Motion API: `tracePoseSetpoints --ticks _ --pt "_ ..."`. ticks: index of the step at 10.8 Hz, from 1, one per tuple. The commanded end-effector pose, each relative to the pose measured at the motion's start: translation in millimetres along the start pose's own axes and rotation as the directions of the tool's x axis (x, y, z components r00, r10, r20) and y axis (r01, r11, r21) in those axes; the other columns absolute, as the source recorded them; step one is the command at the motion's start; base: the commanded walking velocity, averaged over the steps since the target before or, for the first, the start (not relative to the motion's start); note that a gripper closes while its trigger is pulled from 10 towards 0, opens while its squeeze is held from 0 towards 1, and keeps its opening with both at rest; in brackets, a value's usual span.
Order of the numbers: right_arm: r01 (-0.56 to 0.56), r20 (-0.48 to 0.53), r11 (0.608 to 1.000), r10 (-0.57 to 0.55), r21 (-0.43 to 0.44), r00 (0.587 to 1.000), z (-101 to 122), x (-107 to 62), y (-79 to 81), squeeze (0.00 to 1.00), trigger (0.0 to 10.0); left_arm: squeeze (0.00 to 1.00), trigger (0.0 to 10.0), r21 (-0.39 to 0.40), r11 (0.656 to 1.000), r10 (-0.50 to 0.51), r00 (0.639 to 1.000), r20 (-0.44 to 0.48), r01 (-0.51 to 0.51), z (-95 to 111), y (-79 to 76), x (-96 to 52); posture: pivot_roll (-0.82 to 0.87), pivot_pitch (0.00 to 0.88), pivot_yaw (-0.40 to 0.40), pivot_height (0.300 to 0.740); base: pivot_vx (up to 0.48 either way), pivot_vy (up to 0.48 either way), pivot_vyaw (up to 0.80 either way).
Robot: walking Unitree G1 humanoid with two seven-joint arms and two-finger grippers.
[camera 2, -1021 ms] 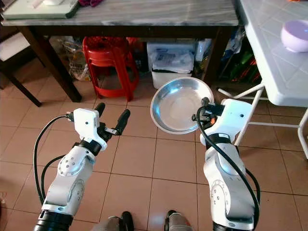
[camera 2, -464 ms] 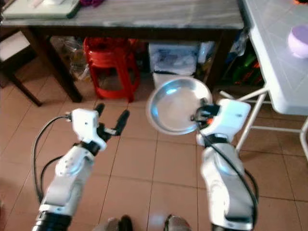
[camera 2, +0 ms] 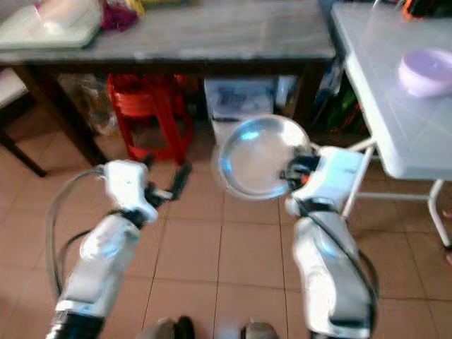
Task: Setting the table
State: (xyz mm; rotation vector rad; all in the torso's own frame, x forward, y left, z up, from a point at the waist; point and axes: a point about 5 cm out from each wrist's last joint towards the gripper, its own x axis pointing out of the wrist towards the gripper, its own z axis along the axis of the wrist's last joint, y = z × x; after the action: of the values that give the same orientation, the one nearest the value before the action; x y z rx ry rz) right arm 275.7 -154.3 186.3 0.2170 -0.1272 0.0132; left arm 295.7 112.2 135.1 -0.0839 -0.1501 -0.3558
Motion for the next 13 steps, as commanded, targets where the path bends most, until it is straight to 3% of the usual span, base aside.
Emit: tracePoseSetpoints --ticks 1,13 --pt "0.018 0.025 1.0 -0.018 -0.011 1.0 5.7 -1.5 -4.6 0.0 10.0 0.0 10.0 -0.002 1.0 -0.022 1.0 0.008 0.022 1.0 -6.1 0.6 -0.21 0.208 0.055 0.74 0.341 0.0 0.0" --pt "0.011 0.032 0.999 -0.01 -0.03 0.999 5.8 -2.2 -3.3 0.0 10.0 0.0 10.0 -0.003 1.0 -0.028 1.0 0.01 0.028 0.0 -7.9 1.4 -0.22 0.207 0.055 0.74 0.35 0.0 0.18"
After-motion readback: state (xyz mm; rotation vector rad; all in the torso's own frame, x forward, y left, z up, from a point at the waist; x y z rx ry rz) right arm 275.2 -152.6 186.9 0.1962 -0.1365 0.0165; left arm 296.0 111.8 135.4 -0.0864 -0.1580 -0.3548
